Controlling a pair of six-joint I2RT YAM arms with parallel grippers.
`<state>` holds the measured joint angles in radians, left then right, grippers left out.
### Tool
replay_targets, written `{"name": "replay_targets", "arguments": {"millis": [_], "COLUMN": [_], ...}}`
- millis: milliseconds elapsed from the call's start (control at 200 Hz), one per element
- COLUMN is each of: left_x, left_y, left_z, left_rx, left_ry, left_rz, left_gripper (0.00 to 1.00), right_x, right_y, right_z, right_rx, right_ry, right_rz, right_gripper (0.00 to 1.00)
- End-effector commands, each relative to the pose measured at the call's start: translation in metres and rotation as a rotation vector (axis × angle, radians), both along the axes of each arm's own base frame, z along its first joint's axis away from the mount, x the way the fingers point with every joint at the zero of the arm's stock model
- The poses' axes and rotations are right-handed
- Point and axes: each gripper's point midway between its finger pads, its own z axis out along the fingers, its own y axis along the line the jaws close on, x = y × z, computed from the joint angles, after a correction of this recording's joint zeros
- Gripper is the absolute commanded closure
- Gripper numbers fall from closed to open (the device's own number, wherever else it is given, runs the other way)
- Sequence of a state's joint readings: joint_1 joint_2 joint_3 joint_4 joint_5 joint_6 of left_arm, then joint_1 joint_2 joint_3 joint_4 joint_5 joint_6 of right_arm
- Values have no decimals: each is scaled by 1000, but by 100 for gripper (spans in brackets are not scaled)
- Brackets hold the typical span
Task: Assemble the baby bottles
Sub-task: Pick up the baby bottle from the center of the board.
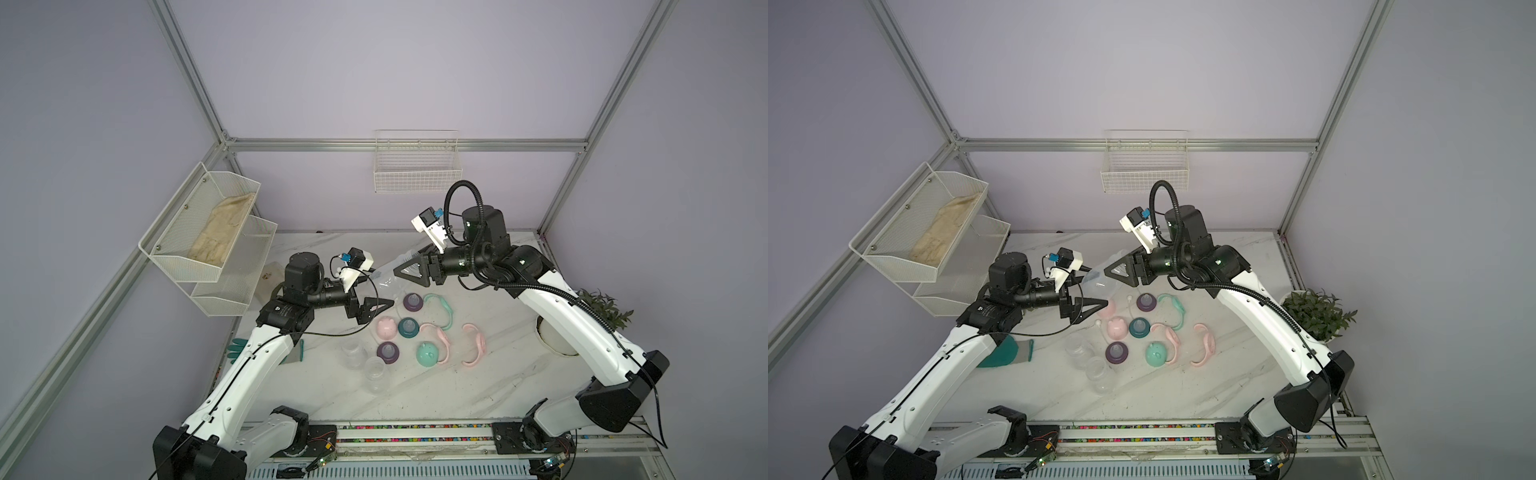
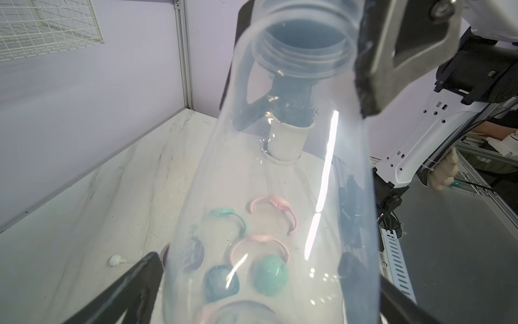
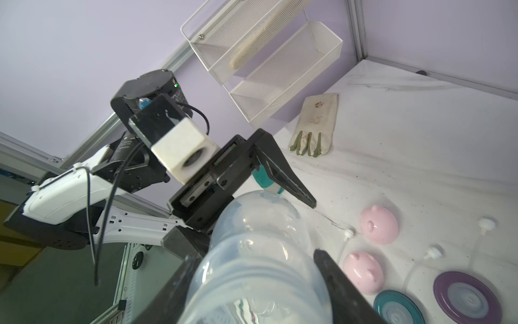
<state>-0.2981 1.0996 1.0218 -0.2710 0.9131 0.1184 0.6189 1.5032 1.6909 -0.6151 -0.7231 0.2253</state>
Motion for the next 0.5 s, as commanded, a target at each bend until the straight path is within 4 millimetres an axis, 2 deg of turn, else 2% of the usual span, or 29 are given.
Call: {"name": "replay_targets", "arguments": {"millis": [0,230,495], "left_x": [0,-1,2], "left_y": [-2,-6,-8], "left_z": [36,39,36], "left_rx": [-14,-15,-8], "left_ry": [-121,-130,-124], "left_rz": [4,-7,-5], "left_gripper": [0,0,4], "right_x": [-4,-6,-12], "right_y": [11,24,30], "right_z": [16,13,13], "right_rx": [90,123,139], "right_ry": [-25,-11,-2], "right_rz": [66,106,133], "right_gripper": [65,65,65]}}
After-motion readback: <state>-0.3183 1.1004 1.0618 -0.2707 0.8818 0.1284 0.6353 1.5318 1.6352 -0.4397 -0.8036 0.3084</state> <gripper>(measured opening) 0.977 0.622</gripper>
